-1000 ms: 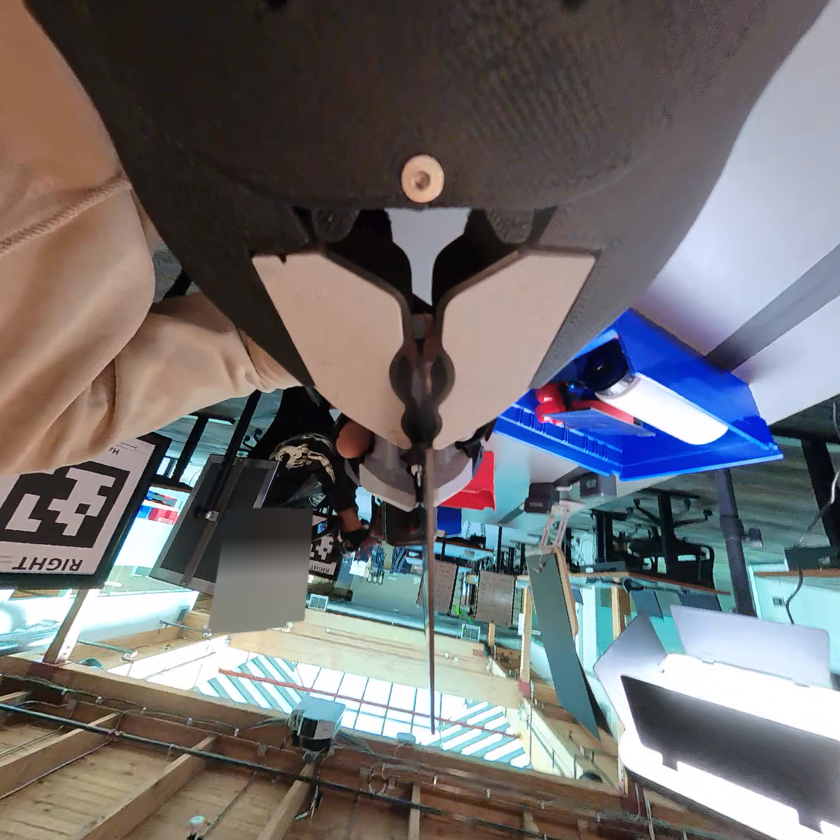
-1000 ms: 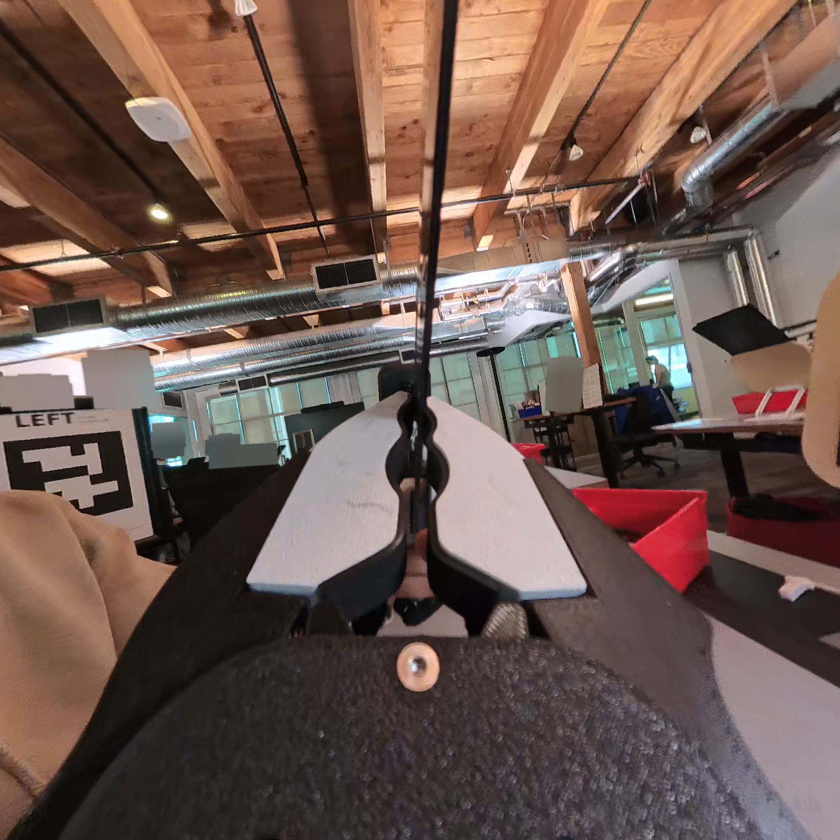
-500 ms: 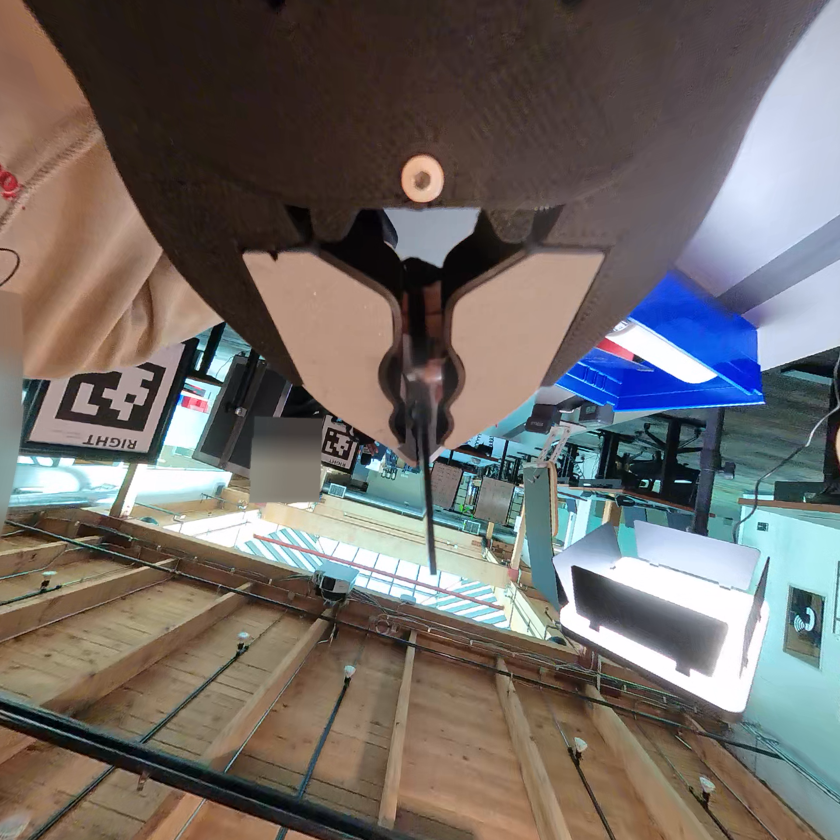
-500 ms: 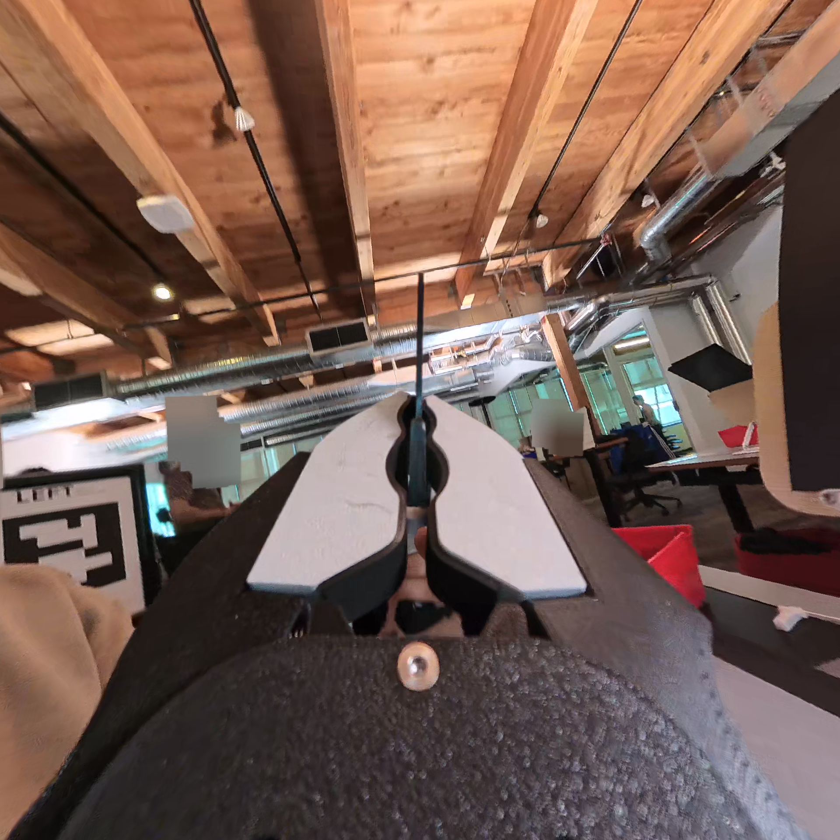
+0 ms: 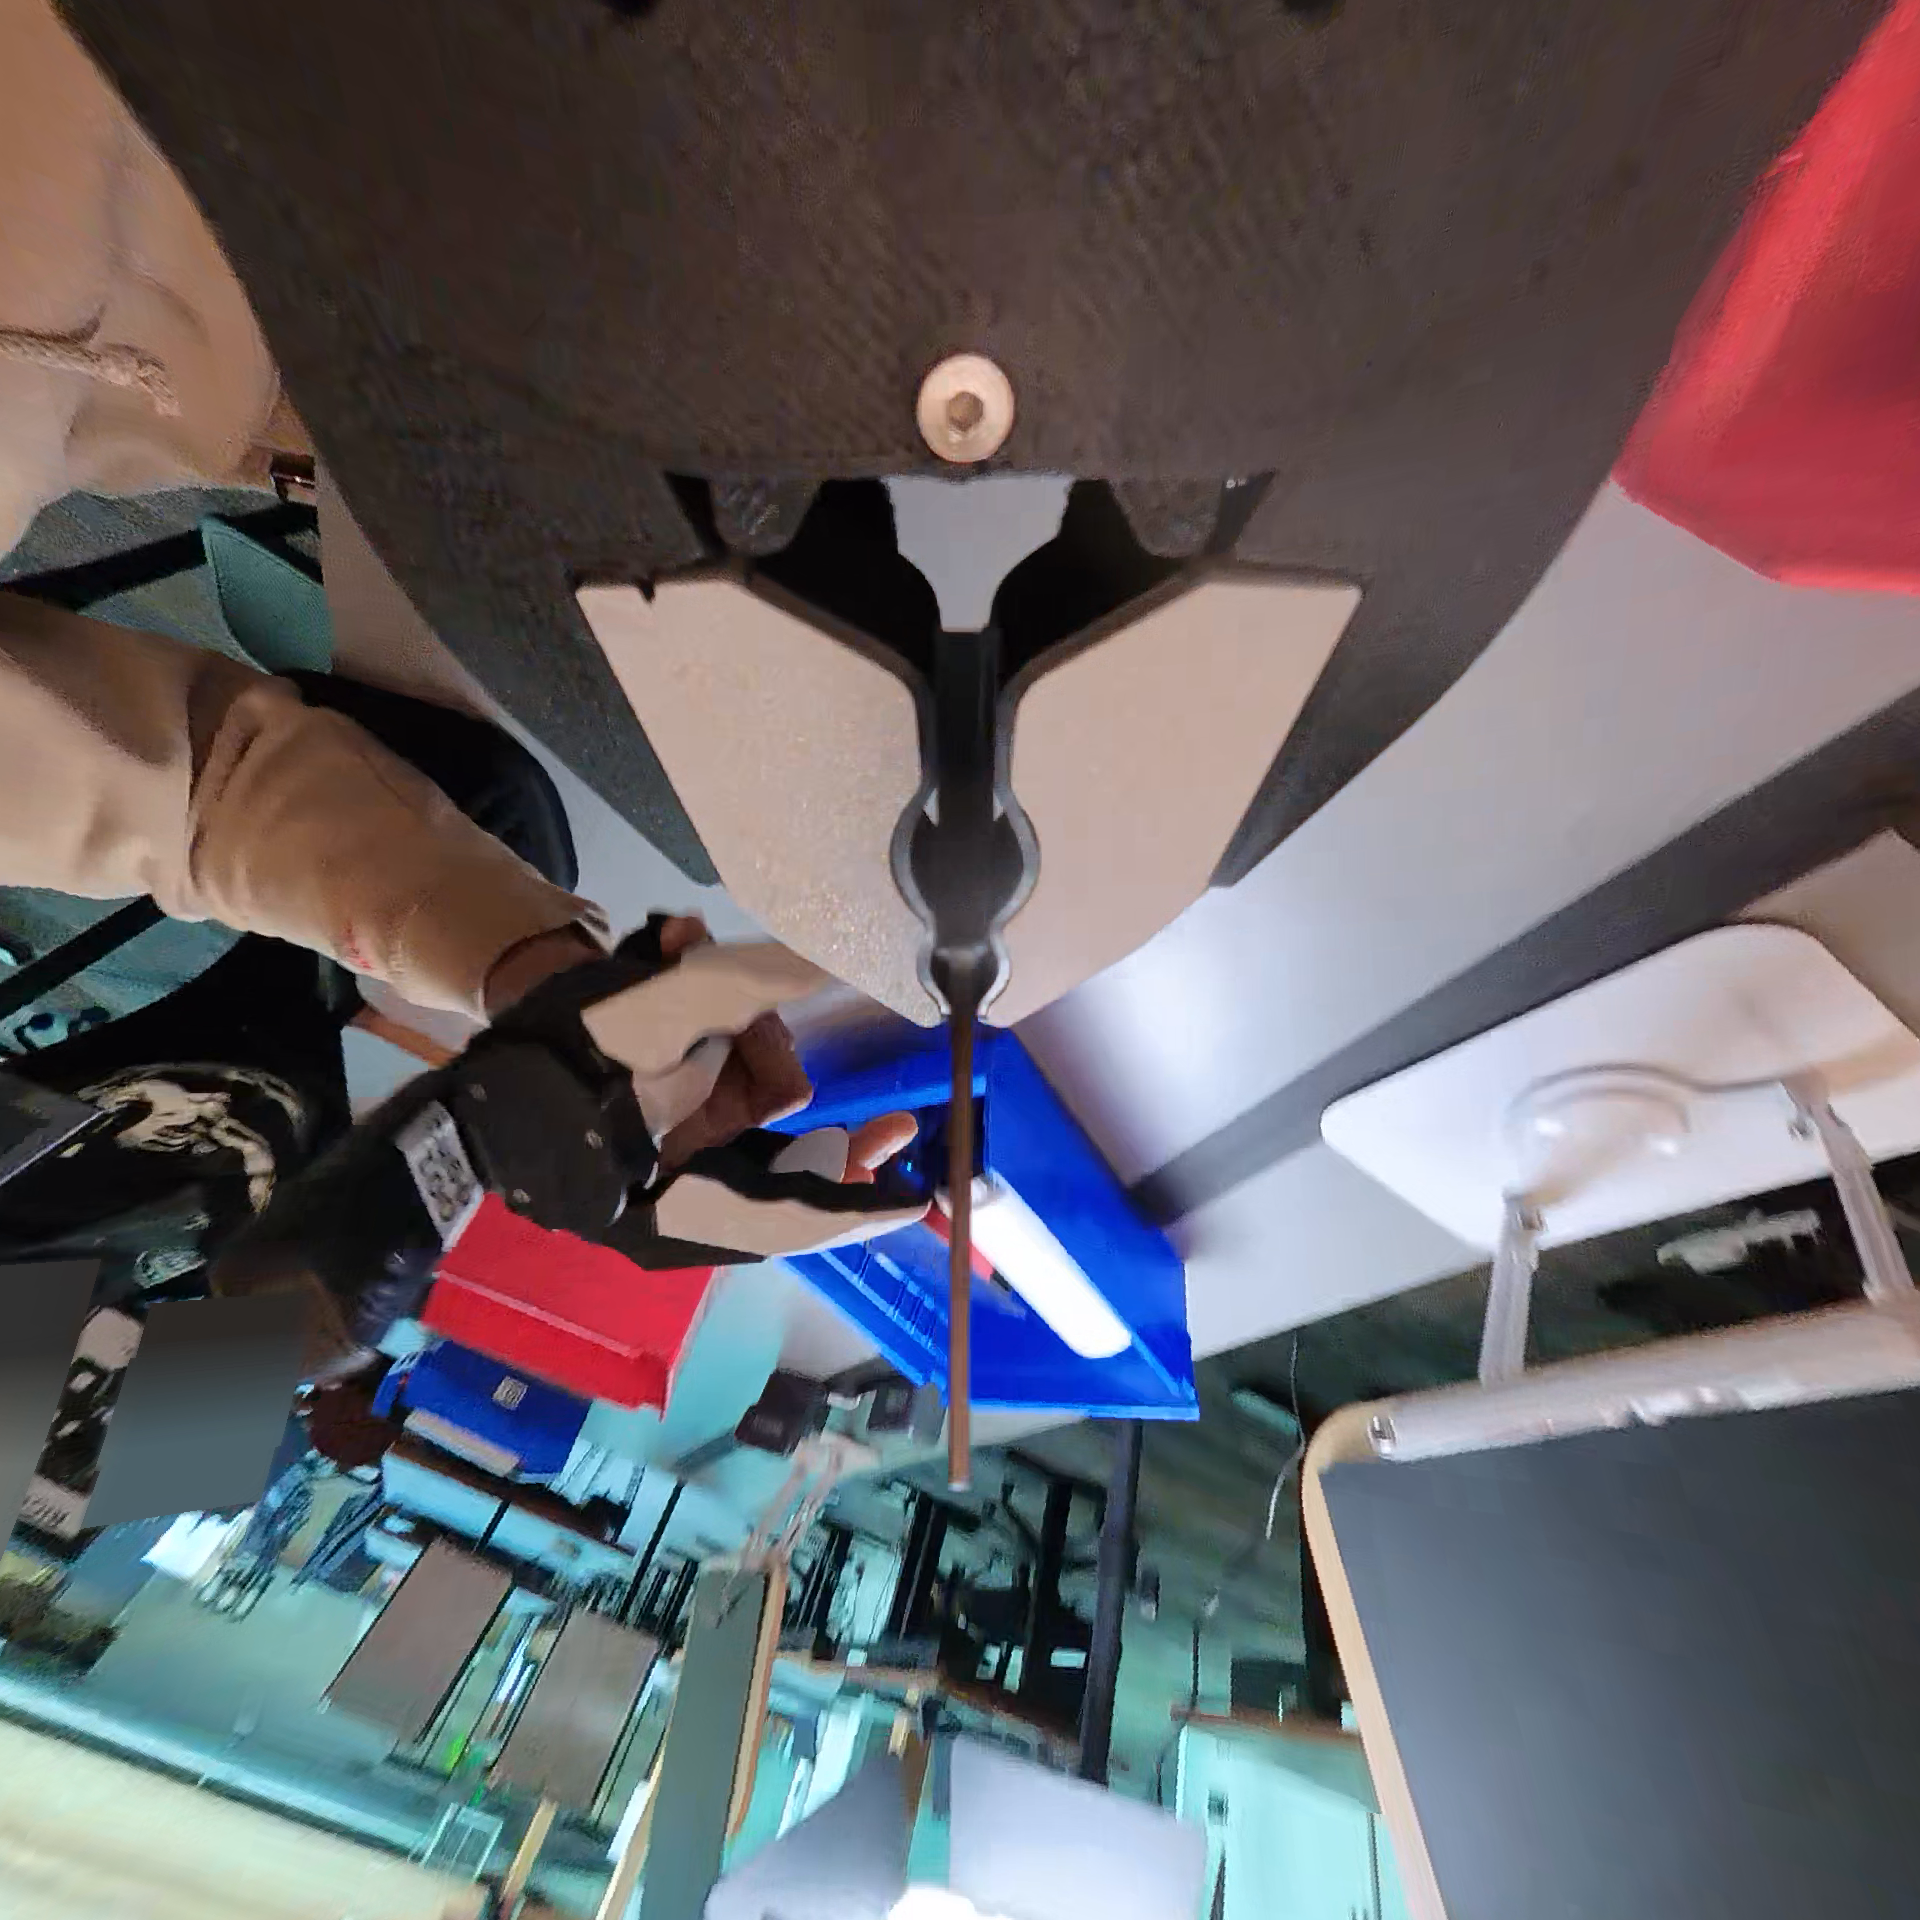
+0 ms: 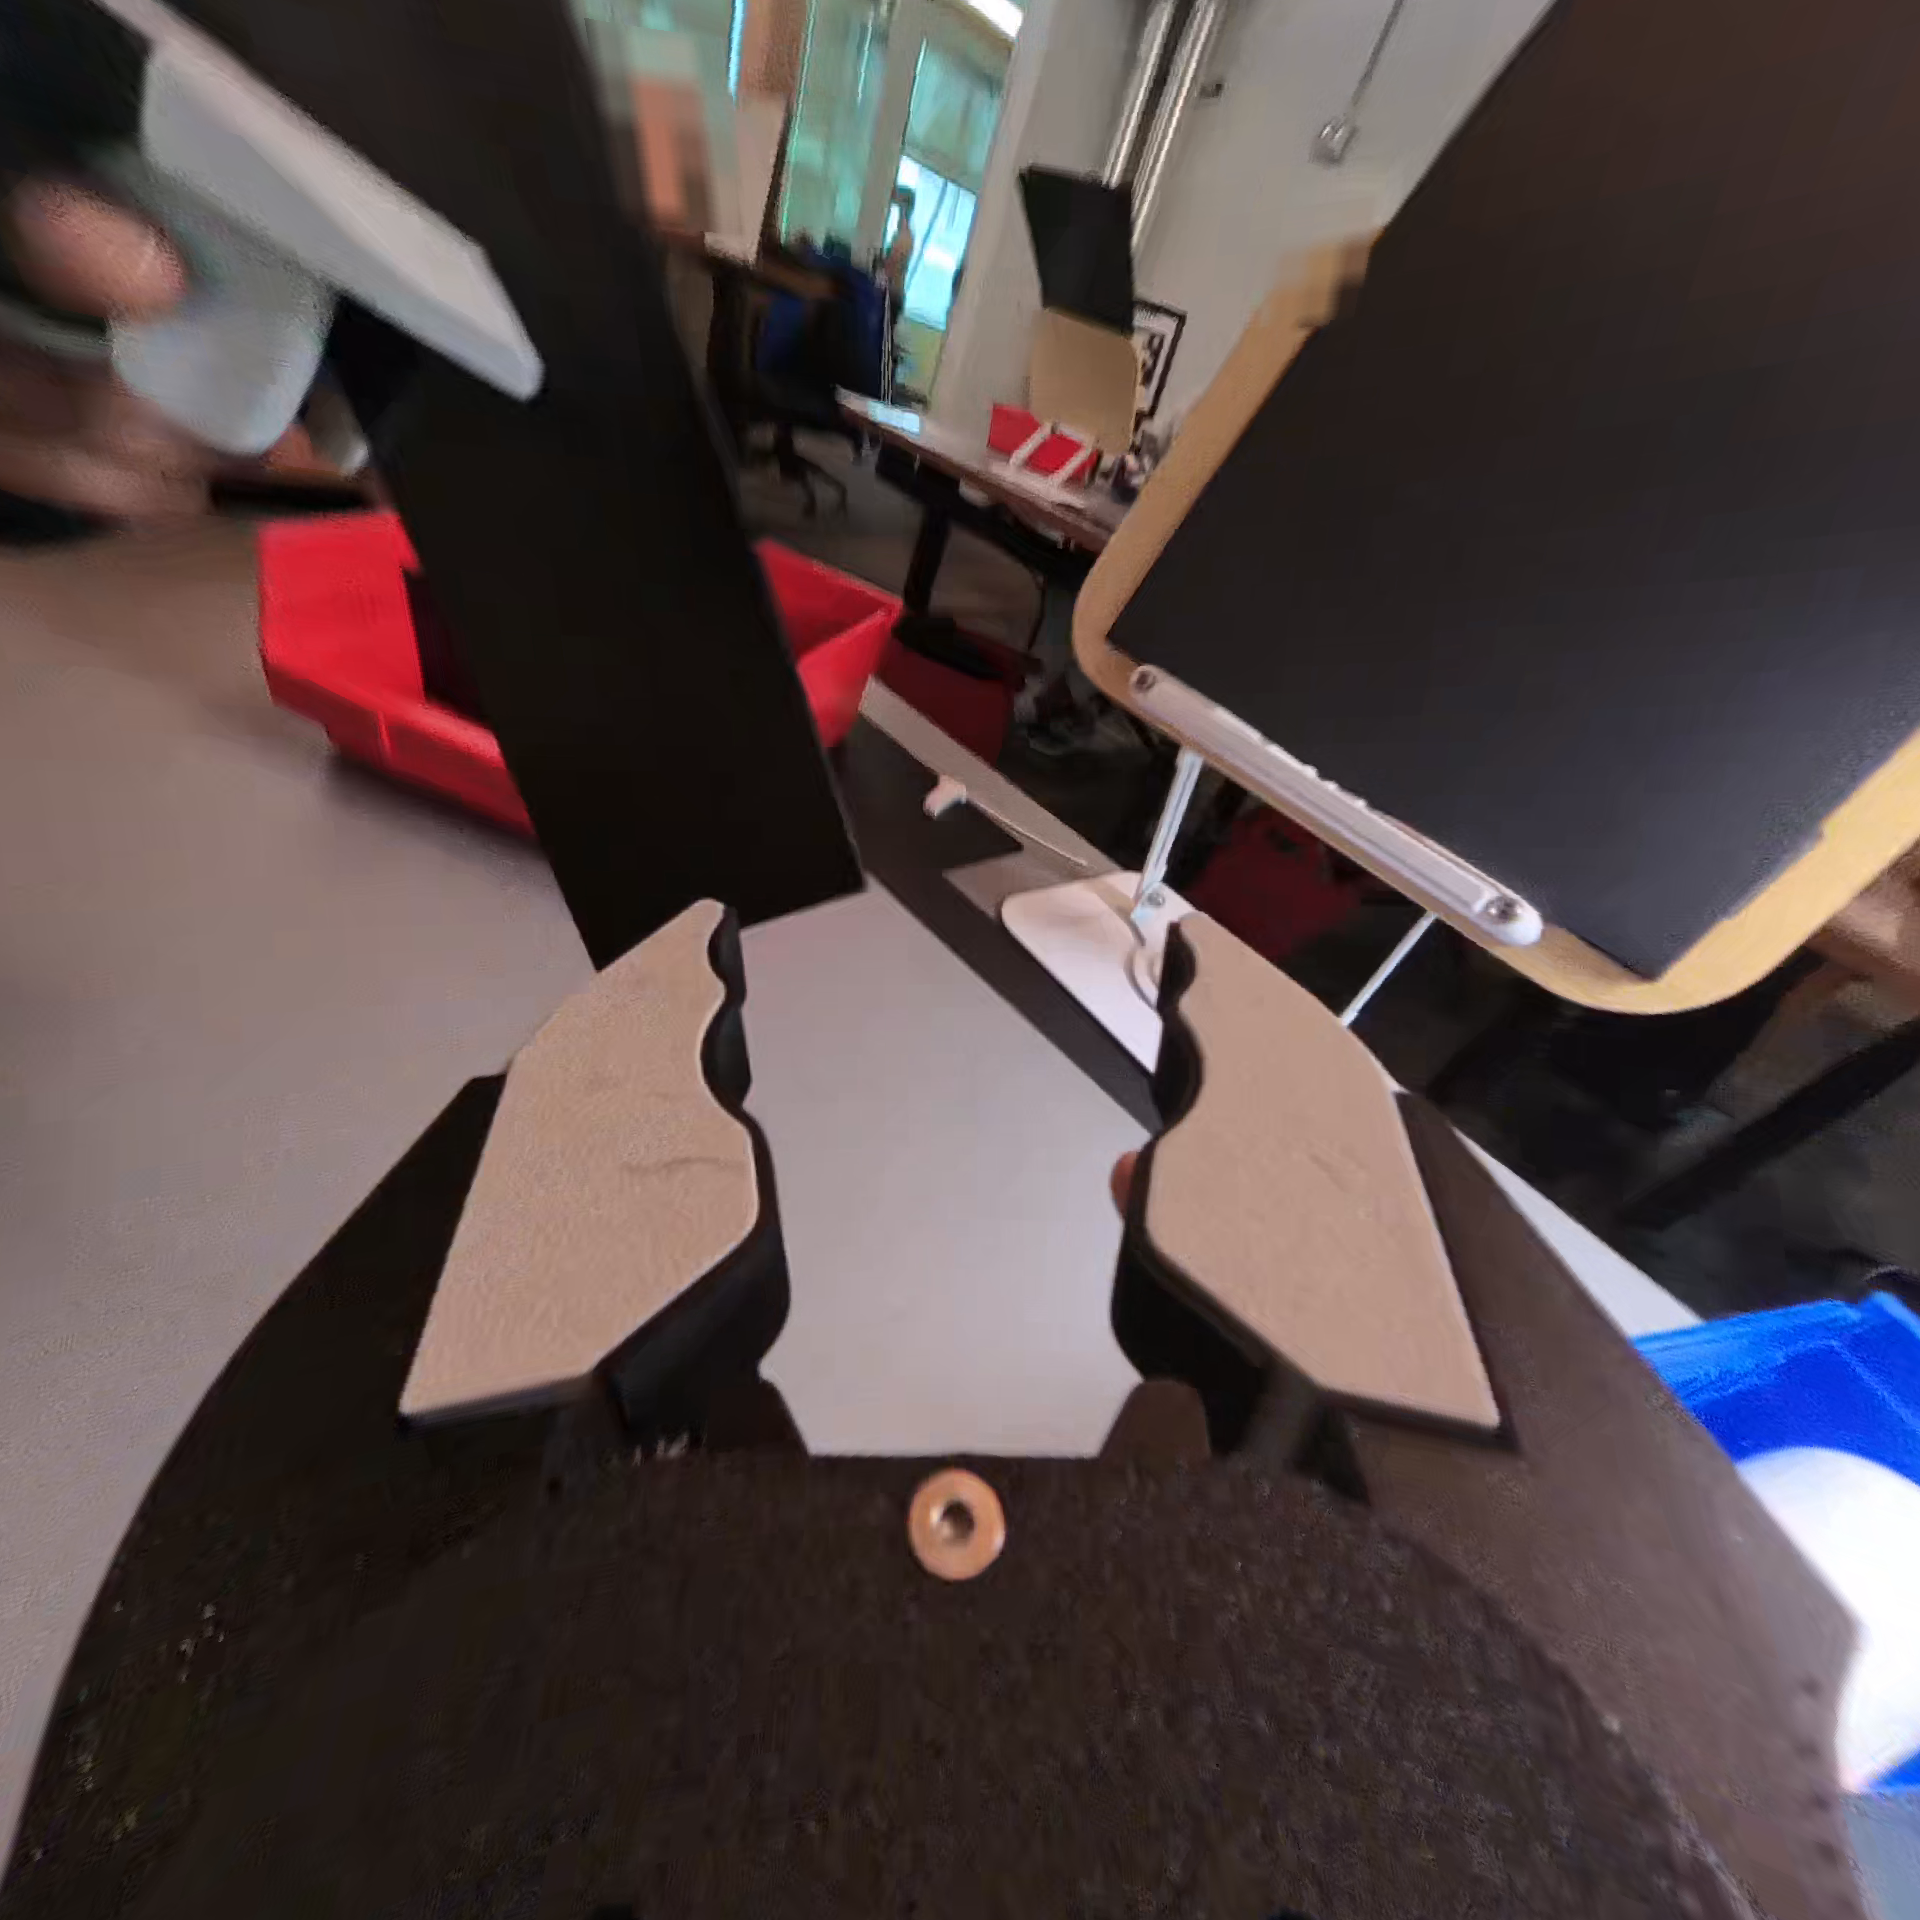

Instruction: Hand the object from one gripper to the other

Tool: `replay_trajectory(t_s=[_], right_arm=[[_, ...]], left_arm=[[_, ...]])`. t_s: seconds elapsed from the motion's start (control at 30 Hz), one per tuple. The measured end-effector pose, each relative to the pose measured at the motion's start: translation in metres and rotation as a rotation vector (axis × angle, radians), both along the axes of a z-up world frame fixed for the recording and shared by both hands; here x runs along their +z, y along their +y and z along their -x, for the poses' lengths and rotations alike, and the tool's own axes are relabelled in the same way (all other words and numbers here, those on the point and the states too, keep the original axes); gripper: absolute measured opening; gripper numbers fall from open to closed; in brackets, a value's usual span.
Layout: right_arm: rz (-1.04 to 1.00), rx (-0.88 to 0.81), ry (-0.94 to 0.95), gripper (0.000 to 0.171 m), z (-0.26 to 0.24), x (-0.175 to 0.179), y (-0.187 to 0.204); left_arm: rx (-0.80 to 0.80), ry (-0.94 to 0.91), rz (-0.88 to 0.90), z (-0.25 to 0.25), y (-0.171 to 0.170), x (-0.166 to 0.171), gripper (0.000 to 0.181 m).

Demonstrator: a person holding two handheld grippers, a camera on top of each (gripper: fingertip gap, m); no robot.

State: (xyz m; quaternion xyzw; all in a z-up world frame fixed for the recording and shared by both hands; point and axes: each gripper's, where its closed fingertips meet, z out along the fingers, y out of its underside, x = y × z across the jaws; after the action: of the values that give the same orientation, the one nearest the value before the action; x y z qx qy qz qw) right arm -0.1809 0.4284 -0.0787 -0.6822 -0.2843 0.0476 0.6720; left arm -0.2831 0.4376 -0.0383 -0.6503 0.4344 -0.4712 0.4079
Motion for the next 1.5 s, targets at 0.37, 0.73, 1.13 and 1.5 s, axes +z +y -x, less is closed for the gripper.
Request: replay_trajectory(t_s=[0.37,0.73,1.13,1.5], right_arm=[[0.181,0.119,-0.152,0.09,0.05,-0.067,0.0],[0.235,0.878,0.263,0.09,0.092,0.014,-0.105],[0.381,0.845,0.138,0.089,0.105,-0.031,-0.097],[0.26,0.737,0.266,0.09,0.043,0.021,-0.083]], left_arm=[[-0.195,-0.039,-0.07,-0.047,-0.049,-0.012,0.044],[-0.499,-0.139,-0.176,-0.053,-0.112,-0.003,0.097],[-0.504,-0.014,-0.221,-0.067,-0.12,-0.031,0.083],[-0.406,-0.099,-0.241,-0.064,-0.09,-0.026,0.082]])
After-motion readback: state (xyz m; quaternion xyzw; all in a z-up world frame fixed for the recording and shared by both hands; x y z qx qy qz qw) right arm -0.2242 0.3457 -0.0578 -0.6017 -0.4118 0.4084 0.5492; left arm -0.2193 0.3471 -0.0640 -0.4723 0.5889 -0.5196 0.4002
